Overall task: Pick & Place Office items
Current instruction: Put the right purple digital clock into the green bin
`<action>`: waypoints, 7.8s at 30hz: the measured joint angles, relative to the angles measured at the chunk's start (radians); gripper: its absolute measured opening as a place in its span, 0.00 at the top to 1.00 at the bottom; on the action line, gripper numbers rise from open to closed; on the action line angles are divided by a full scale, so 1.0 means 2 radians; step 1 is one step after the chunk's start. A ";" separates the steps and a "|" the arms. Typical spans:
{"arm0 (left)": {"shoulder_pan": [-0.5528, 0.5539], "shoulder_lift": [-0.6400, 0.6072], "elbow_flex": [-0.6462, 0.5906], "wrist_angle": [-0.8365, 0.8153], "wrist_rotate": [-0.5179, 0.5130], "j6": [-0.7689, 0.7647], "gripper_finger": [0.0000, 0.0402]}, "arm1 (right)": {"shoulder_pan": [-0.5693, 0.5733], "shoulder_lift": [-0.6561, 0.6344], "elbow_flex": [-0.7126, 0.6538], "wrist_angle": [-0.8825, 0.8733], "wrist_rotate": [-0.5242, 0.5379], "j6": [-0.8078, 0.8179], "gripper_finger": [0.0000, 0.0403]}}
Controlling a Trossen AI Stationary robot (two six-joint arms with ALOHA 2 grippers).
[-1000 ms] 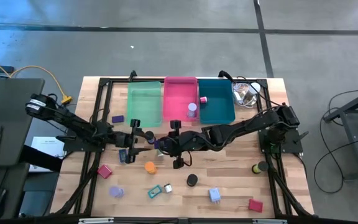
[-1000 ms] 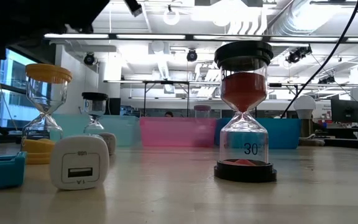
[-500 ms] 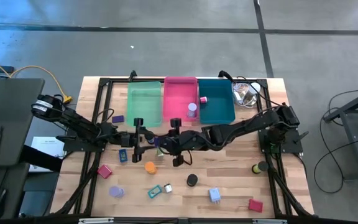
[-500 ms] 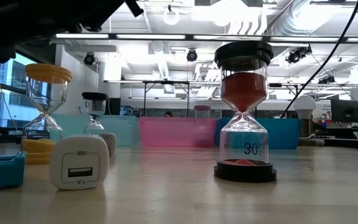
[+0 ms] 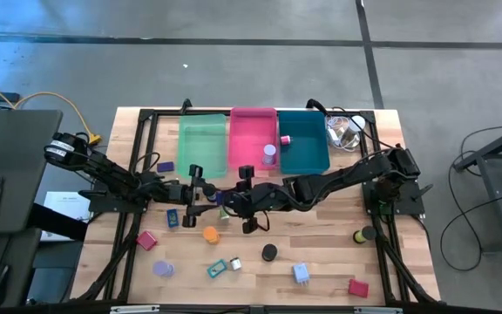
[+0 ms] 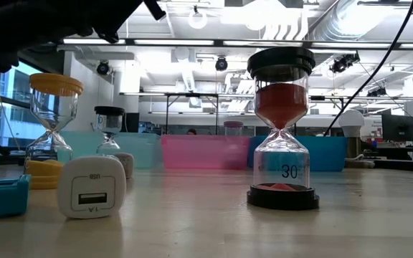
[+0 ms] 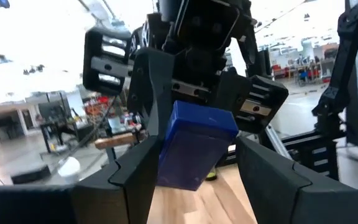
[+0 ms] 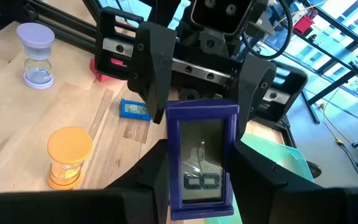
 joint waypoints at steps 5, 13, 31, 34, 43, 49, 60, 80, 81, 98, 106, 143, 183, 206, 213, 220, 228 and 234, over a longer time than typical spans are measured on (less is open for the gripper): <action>0.000 0.000 0.003 -0.022 0.001 -0.016 0.49 | 0.000 0.000 0.000 -0.001 -0.001 0.007 0.70; 0.000 0.000 0.016 -0.031 -0.006 0.010 0.49 | 0.000 -0.001 0.000 -0.002 0.001 0.009 0.70; -0.038 -0.001 0.035 -0.038 -0.063 0.110 0.49 | 0.000 -0.002 0.001 -0.002 0.001 0.009 0.70; -0.047 -0.001 0.037 -0.035 -0.074 0.095 0.49 | 0.001 -0.001 0.001 -0.005 0.000 0.009 0.70; -0.070 -0.002 0.039 0.009 -0.137 0.097 0.49 | 0.000 0.000 -0.001 -0.011 0.003 0.012 0.70; -0.081 -0.002 0.037 0.012 -0.164 0.162 0.49 | 0.000 0.001 -0.001 -0.014 0.004 0.013 0.70; -0.104 -0.002 0.035 0.006 -0.232 0.161 0.49 | 0.000 0.001 -0.001 -0.016 0.003 0.013 0.70; -0.128 -0.002 0.036 0.009 -0.265 0.173 0.39 | 0.000 0.000 0.000 -0.015 0.004 0.013 0.70; -0.128 -0.002 0.036 0.006 -0.265 0.178 0.36 | 0.000 0.000 0.000 -0.015 0.004 0.013 0.70; -0.123 -0.001 0.036 -0.054 -0.223 0.160 0.27 | 0.000 0.000 0.000 -0.008 0.003 0.013 0.70; -0.087 -0.001 0.040 -0.052 -0.197 0.150 0.27 | 0.000 0.000 0.000 -0.007 0.000 0.013 0.70; -0.067 -0.001 0.042 -0.050 -0.156 0.143 0.64 | -0.002 -0.001 0.000 -0.011 -0.013 0.022 0.70; -0.069 -0.062 0.051 -0.155 -0.306 0.075 0.64 | 0.073 -0.020 0.000 -0.235 0.266 0.195 0.08; 0.377 -0.110 0.327 -0.979 -0.047 -0.172 0.63 | 0.102 -0.020 0.000 -0.303 0.273 0.290 0.09; 0.490 -0.012 0.327 -0.979 0.011 -0.145 0.63 | 0.106 -0.020 0.000 -0.303 0.269 0.290 0.09; 0.515 0.050 0.327 -0.977 0.044 -0.141 0.63 | 0.108 -0.020 0.000 -0.311 0.256 0.301 0.09; 0.515 0.066 0.327 -0.974 0.046 -0.166 0.57 | 0.108 -0.020 0.000 -0.312 0.233 0.301 0.09; 0.515 0.066 0.327 -0.973 0.046 -0.176 0.54 | 0.108 -0.020 0.000 -0.312 0.233 0.301 0.09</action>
